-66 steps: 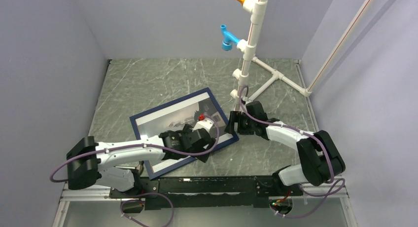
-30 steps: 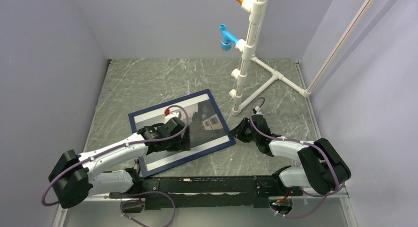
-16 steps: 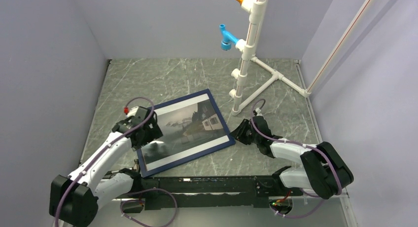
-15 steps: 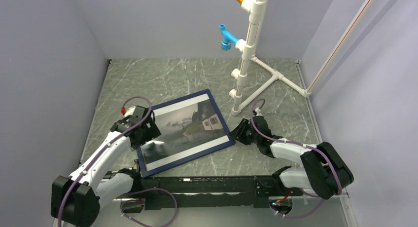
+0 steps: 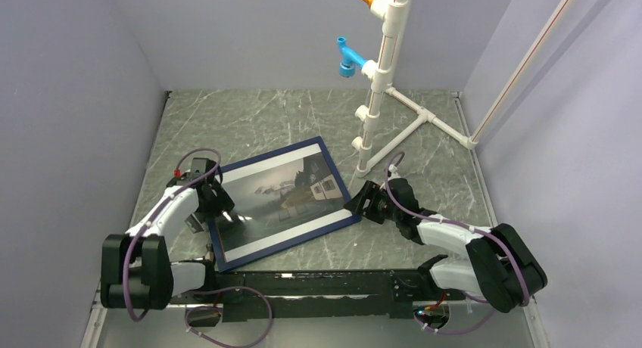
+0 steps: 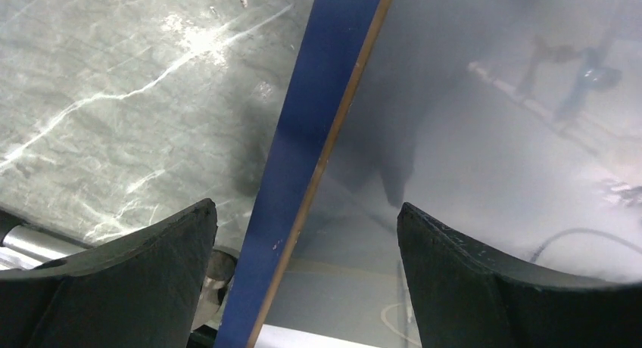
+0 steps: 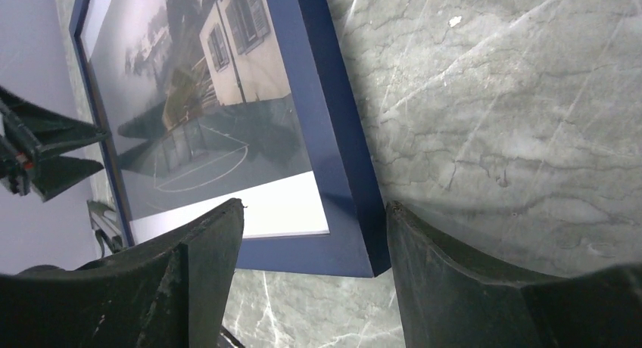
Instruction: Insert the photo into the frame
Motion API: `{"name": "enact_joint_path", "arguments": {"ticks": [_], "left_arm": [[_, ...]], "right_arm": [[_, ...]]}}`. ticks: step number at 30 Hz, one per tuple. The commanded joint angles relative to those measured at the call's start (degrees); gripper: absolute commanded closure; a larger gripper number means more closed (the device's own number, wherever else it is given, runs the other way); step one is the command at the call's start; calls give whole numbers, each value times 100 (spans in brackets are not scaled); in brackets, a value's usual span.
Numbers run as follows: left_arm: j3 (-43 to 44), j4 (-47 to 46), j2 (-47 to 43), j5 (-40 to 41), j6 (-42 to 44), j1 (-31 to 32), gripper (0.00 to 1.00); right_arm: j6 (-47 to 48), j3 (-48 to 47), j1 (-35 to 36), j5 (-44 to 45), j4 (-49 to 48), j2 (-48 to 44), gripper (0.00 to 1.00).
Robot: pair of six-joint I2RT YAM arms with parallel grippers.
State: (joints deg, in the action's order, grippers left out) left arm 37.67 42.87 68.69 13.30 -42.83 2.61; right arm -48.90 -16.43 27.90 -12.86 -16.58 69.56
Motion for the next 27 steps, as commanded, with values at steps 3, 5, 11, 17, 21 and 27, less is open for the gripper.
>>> {"name": "enact_joint_path", "arguments": {"ticks": [3, 5, 11, 17, 21, 27], "left_arm": [[163, -621, 632, -358, 443, -54, 8], [206, -789, 855, -483, 504, -52, 8], [549, -1166, 1464, -810, 683, -27, 8], [1279, -1178, 2095, -961, 929, 2, 9], [1723, -1172, 2587, -1083, 1022, 34, 9], [2215, -1171, 3035, -1195, 1100, 79, 10]], "right_arm": [[112, 231, 22, -285, 228, 38, 28], [19, 271, 26, -330, 167, 44, 29], [-141, 387, 18, -384, 54, -219, 29], [-80, 268, 14, -441, 268, -365, 29], [-76, 192, 22, -502, 266, -310, 29], [-121, -10, 24, -777, 58, 156, 29]]}}
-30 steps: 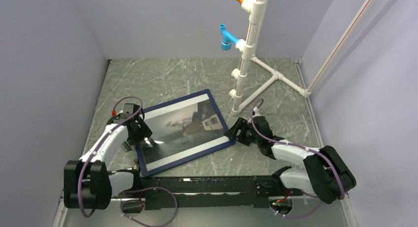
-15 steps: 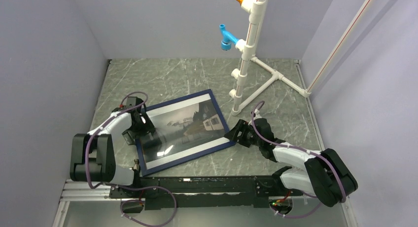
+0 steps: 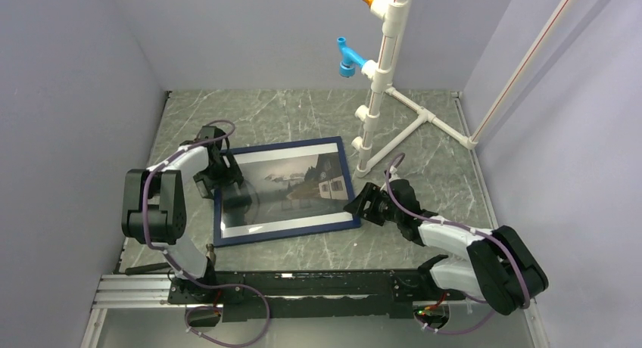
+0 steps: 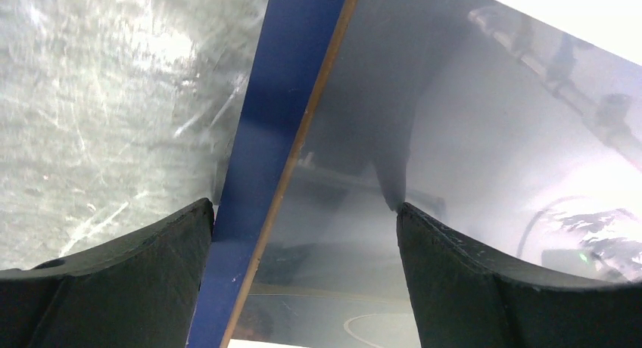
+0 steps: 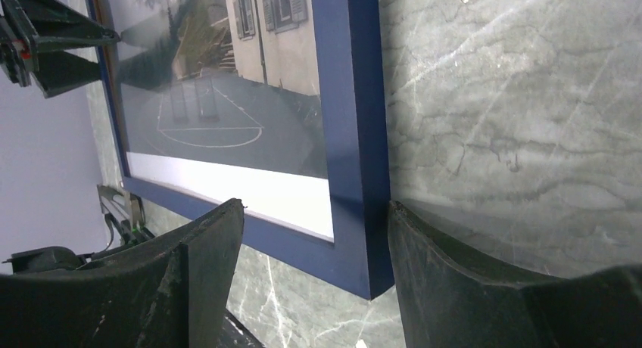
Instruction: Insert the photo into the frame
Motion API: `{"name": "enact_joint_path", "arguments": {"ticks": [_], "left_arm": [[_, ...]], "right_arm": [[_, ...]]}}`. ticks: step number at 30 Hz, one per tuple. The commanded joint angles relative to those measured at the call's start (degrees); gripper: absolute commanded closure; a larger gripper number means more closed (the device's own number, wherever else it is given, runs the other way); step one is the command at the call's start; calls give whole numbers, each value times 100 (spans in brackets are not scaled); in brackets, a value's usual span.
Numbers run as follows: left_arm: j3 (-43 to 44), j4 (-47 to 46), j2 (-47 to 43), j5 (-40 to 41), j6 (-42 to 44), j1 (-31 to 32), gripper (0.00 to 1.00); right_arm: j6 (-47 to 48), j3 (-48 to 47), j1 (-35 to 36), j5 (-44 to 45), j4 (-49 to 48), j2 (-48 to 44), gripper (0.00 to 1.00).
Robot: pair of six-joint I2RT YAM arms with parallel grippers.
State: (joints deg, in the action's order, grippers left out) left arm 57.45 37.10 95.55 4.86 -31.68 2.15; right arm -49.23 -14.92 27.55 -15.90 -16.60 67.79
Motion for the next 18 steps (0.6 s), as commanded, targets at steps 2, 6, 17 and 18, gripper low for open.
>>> {"name": "enact_joint_path", "arguments": {"ticks": [2, 6, 17, 18], "left_arm": [[355, -586, 486, -383, 28, 147, 10], [565, -510, 680, -331, 110, 171, 10], [816, -508, 728, -327, 318, 171, 7], [834, -507, 728, -316, 329, 171, 6]], "right_arm": [[-133, -207, 54, -514, 2, 432, 29], [-179, -250, 48, -547, -33, 414, 29], [-180, -232, 73, -937, -303, 401, 30], [-192, -205, 73, -989, -384, 380, 30]]}}
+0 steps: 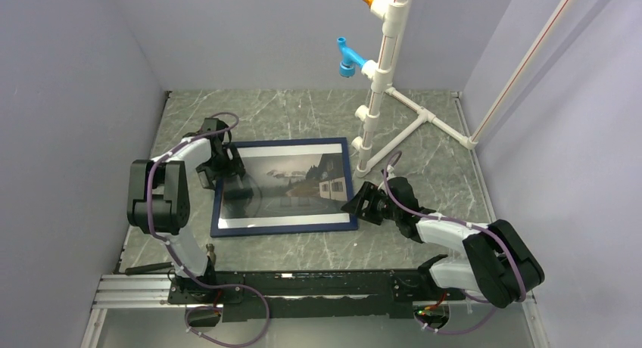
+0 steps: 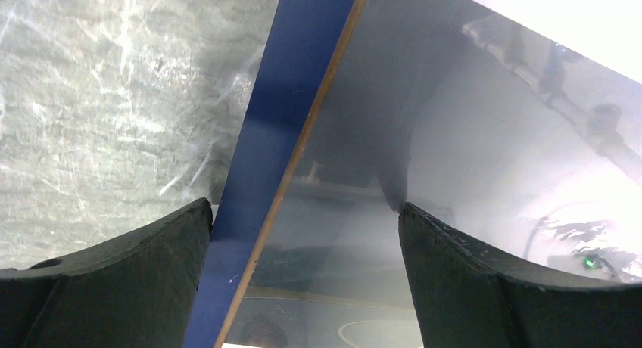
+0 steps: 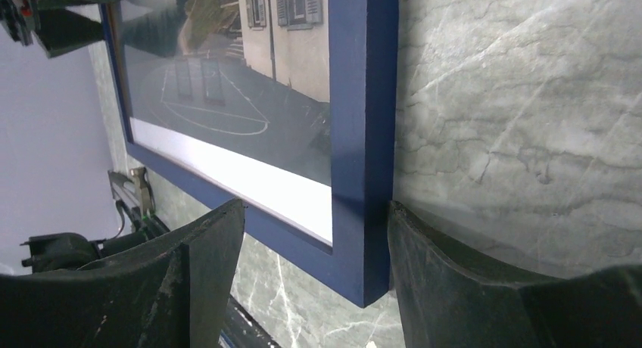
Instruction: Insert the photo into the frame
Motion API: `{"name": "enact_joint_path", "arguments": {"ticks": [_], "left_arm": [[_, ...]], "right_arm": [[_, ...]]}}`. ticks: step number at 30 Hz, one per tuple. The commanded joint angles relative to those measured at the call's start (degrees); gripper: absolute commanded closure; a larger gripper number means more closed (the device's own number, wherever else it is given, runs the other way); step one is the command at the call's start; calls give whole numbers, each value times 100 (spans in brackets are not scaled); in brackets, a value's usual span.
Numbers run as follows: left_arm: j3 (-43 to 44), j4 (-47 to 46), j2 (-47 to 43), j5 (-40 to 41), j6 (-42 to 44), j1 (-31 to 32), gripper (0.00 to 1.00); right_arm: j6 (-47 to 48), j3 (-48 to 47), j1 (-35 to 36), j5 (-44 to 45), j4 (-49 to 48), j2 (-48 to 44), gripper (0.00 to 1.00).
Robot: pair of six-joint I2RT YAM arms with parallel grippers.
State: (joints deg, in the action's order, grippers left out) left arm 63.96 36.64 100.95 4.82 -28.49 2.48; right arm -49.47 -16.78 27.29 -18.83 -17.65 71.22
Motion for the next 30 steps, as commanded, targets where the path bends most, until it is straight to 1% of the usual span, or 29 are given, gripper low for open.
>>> {"name": "enact_joint_path", "arguments": {"ticks": [1, 7, 10, 12, 15, 19, 22, 25, 28, 30], "left_arm": [[188, -476, 189, -307, 19, 139, 6], [219, -407, 200, -257, 51, 139, 1], [163, -342, -53, -158, 52, 139, 1], [102, -262, -374, -71, 77, 139, 1], [-10, -237, -1103, -119, 234, 153, 1], [-7, 58, -2126, -263, 508, 252, 1], [-162, 88, -3124, -423, 674, 348, 1], [-477, -59, -4048, -886, 751, 376, 1], [-940, -350, -4962, -1160, 727, 377, 1], [-1394, -614, -5565, -1228, 703, 384, 1]], "right_arm": [[-180, 3, 105, -721, -340, 18, 30], [-201, 72, 126, -618, -202, -188, 30], [-68, -12, 127, -331, 224, -404, 27], [4, -99, 116, -219, 504, -583, 26], [180, -294, 118, -41, 910, -928, 21], [467, -600, 101, 274, 1504, -1538, 13], [586, -747, 96, 486, 1869, -1997, 7], [750, -905, 78, 734, 2237, -2427, 2], [1010, -1049, 74, 1095, 2521, -2856, 1], [1175, -1147, 68, 1492, 2835, -3118, 1]]}}
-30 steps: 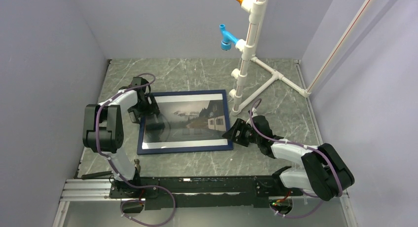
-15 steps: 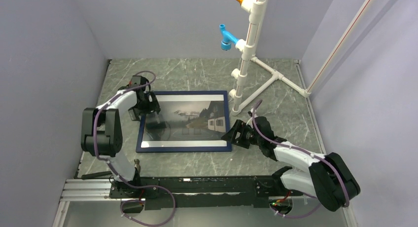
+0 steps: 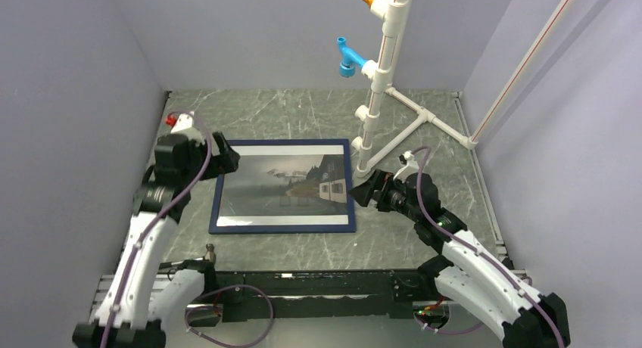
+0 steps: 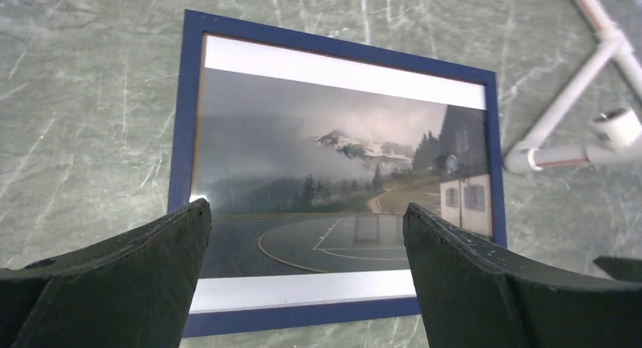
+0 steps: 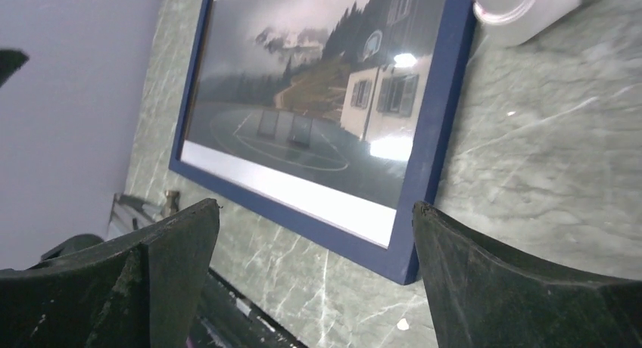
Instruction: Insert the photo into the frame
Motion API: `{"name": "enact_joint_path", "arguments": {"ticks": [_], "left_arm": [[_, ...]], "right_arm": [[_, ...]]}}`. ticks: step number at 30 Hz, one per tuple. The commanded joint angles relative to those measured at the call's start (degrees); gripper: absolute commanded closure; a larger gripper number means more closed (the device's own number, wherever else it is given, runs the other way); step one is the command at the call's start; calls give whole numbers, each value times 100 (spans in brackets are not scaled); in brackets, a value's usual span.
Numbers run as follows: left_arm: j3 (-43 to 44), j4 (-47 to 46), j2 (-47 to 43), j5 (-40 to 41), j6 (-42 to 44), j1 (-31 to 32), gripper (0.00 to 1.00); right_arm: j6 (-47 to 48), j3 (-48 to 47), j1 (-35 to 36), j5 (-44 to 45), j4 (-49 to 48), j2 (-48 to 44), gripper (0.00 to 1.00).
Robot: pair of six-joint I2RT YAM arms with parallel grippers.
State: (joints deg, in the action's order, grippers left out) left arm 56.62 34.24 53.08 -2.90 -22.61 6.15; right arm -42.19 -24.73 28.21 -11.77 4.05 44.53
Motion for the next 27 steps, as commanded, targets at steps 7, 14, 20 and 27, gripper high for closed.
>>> {"name": "enact_joint_path", "arguments": {"ticks": [7, 14, 20, 27], "left_arm": [[-2345, -1930, -2565, -352, 223, 11, 1], [-4074, -3327, -3174, 989, 768, 17, 1], [-4808, -4430, -2874, 1812, 1382, 18, 1], [-5884, -8304, -1089, 2025, 2185, 9, 1]], "right_arm": [[1360, -354, -46, 3190, 1257, -1151, 1], [2415, 388, -143, 4817, 126, -1276, 2], [3147, 1098, -650, 4831, -1659, -509, 2], [3242, 1974, -1866, 3592, -4401, 657, 1]]}}
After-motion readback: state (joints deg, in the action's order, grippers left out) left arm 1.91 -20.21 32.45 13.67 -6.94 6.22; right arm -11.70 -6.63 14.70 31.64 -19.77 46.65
